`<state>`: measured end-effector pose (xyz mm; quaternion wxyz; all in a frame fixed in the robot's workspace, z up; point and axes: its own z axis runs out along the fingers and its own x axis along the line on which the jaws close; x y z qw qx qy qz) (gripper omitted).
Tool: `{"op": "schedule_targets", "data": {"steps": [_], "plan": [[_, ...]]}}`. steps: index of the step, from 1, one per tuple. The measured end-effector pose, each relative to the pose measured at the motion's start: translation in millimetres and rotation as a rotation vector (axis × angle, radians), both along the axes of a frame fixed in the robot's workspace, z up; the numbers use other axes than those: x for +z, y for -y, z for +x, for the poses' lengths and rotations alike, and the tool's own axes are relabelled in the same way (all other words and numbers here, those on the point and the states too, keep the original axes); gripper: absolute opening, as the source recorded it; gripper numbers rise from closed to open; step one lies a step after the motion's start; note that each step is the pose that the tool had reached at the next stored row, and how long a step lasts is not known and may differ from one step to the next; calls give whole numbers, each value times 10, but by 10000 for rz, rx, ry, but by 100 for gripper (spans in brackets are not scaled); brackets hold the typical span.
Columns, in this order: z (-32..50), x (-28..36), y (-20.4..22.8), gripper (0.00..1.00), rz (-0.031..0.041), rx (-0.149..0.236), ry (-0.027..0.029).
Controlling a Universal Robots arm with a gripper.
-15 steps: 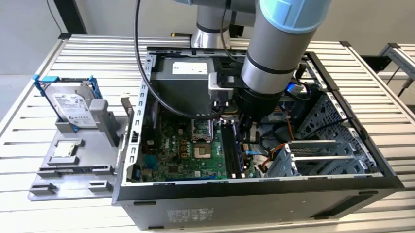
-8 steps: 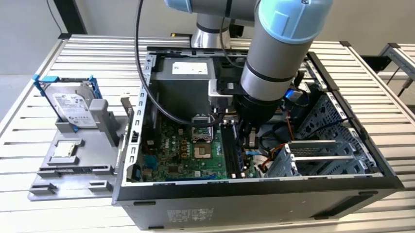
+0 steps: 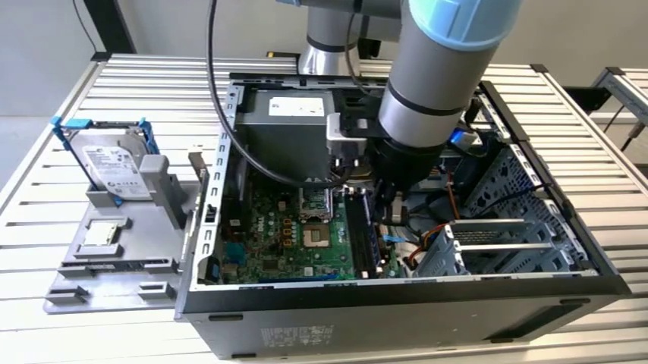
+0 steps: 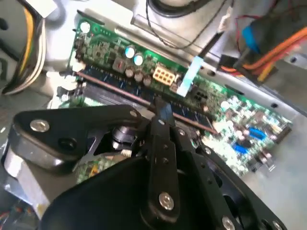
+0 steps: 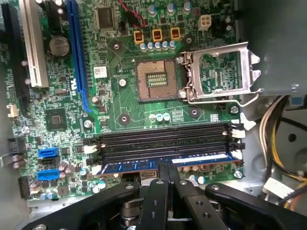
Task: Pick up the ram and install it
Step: 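Press down the ram until it locks into place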
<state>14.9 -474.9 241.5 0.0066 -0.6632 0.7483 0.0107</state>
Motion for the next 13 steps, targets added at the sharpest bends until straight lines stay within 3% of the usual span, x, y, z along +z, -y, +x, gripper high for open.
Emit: {"op": "schedule_targets", "data": {"steps": [6, 13], "plan": [[0, 274, 0, 0, 0, 0, 0], [0, 294, 0, 0, 0, 1, 13]]}}
